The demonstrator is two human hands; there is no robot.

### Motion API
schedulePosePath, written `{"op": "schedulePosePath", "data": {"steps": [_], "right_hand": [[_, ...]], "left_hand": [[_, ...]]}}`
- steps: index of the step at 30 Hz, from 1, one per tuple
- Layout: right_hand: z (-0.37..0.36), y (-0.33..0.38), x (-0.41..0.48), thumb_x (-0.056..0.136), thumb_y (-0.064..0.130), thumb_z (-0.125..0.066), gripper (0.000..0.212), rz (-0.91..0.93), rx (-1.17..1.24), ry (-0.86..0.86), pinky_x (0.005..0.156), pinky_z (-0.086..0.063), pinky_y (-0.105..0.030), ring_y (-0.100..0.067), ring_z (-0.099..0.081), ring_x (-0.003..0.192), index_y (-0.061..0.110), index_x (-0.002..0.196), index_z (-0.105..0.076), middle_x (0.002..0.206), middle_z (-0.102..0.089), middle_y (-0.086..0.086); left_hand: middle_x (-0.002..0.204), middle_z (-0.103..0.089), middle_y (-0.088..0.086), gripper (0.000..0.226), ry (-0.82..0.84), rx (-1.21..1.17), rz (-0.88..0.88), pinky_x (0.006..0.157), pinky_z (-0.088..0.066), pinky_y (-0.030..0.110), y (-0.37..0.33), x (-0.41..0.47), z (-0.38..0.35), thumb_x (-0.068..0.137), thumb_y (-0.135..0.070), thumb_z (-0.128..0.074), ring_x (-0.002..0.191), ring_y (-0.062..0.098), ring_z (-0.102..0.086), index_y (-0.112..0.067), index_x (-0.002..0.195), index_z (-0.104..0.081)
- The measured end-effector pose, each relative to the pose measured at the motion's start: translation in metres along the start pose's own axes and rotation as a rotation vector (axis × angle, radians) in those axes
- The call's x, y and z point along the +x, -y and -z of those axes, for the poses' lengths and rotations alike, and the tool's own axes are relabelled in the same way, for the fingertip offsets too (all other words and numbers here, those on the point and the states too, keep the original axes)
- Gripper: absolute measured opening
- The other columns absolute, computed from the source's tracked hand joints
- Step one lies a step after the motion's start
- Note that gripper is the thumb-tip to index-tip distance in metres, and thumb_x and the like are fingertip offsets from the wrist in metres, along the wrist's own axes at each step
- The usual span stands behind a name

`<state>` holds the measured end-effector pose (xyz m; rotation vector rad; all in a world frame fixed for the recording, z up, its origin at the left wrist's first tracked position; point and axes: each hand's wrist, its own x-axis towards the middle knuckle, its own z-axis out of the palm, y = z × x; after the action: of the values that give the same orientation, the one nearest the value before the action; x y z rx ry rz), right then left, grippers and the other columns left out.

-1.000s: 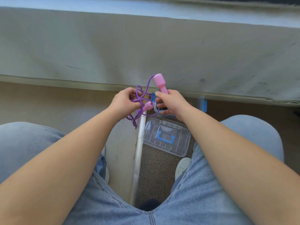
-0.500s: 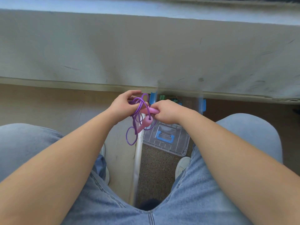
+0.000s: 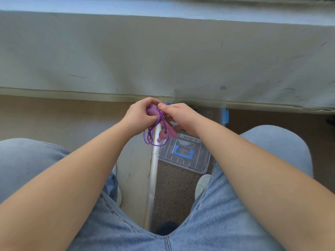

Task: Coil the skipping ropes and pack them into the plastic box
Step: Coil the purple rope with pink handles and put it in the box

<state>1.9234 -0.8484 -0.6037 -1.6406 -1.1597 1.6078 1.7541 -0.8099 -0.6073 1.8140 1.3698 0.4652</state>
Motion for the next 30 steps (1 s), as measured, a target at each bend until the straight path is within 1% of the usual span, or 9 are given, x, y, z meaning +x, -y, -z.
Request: {"op": "schedulePosePath", "data": {"steps": [3,8,10,12,16,18,23,27,30], "right_hand": [[0.0,0.0,0.0,0.095,0.029,-0.067,0.017,0.069,0.211,-0.078,0.071,-0.056,-0.034,-0.021,-0.064,0.081,0.013,0.092,-0.073,0.088,-0.068,-0.013],[0.009,0.011,0.003,0.103,0.015,-0.053,0.003,-0.053,0.442,-0.141,0.083,-0.052,-0.042,-0.014,-0.07,0.076,0.014,0.1,-0.054,0.085,-0.073,-0.003],[0.009,0.008,0.004,0.101,0.009,-0.049,0.01,-0.083,0.33,-0.208,0.07,-0.049,-0.034,-0.013,-0.067,0.058,0.014,0.092,-0.052,0.071,-0.07,-0.004],[0.006,0.004,0.004,0.094,0.006,-0.05,0.014,-0.118,0.179,-0.243,0.063,-0.047,-0.031,-0.018,-0.068,0.061,0.013,0.082,-0.053,0.073,-0.067,-0.009],[-0.001,-0.001,0.004,0.076,0.024,-0.054,0.014,-0.19,-0.004,-0.272,0.071,-0.059,-0.05,-0.028,-0.065,0.074,0.013,0.08,-0.06,0.083,-0.067,-0.014],[-0.001,0.0,-0.002,0.078,0.025,-0.056,0.02,-0.272,-0.096,-0.201,0.084,-0.059,-0.052,-0.023,-0.064,0.077,0.011,0.087,-0.066,0.084,-0.067,-0.008],[0.001,-0.007,-0.009,0.096,0.035,-0.057,0.032,-0.479,-0.184,0.054,0.083,-0.06,-0.046,-0.023,-0.07,0.092,0.007,0.109,-0.067,0.105,-0.069,-0.008],[0.002,-0.012,0.001,0.093,0.044,-0.052,0.039,-0.274,-0.511,-0.222,0.066,-0.06,-0.038,-0.026,-0.064,0.066,0.008,0.101,-0.068,0.085,-0.069,-0.008],[0.005,-0.009,0.009,0.096,0.058,-0.041,0.05,-0.02,-0.39,-0.439,0.083,-0.056,-0.042,-0.029,-0.064,0.092,0.014,0.104,-0.061,0.104,-0.066,-0.009]], "left_hand": [[0.084,-0.067,-0.015,0.018,-0.061,-0.012,0.002,0.068,-0.047,0.015,-0.004,0.0,-0.002,0.083,-0.026,-0.064,0.074,-0.001,-0.06,-0.036,0.097,-0.068],[0.085,-0.074,0.0,0.024,-0.153,-0.36,0.151,0.082,-0.06,0.046,-0.001,0.007,-0.003,0.094,-0.032,-0.051,0.086,0.024,-0.072,-0.026,0.083,-0.072],[0.086,-0.07,0.003,0.03,-0.272,-0.611,0.267,0.086,-0.058,0.052,-0.005,0.011,0.002,0.1,-0.029,-0.048,0.082,0.027,-0.069,-0.021,0.081,-0.07],[0.084,-0.063,0.008,0.03,-0.327,-0.786,0.344,0.086,-0.056,0.049,-0.008,0.014,0.007,0.103,-0.029,-0.045,0.079,0.029,-0.065,-0.018,0.086,-0.067],[0.071,-0.062,0.004,0.026,-0.399,-0.923,0.398,0.075,-0.052,0.038,-0.01,0.014,0.008,0.105,-0.025,-0.044,0.065,0.021,-0.06,-0.015,0.095,-0.066],[0.072,-0.063,0.004,0.023,-0.433,-1.0,0.429,0.07,-0.051,0.036,-0.012,0.015,0.007,0.105,-0.017,-0.043,0.062,0.019,-0.06,-0.015,0.1,-0.066],[0.088,-0.06,0.006,0.021,-0.477,-1.128,0.505,0.067,-0.055,0.032,-0.011,0.017,0.015,0.103,-0.012,-0.044,0.066,0.016,-0.058,-0.015,0.112,-0.063],[0.093,-0.062,0.007,0.025,-0.405,-0.962,0.433,0.073,-0.056,0.035,-0.006,0.016,0.012,0.103,-0.012,-0.043,0.067,0.018,-0.063,-0.009,0.121,-0.061],[0.103,-0.063,0.011,0.025,-0.369,-0.888,0.458,0.08,-0.058,0.048,-0.006,0.014,0.008,0.103,-0.013,-0.043,0.061,0.023,-0.065,-0.009,0.123,-0.058]]}}
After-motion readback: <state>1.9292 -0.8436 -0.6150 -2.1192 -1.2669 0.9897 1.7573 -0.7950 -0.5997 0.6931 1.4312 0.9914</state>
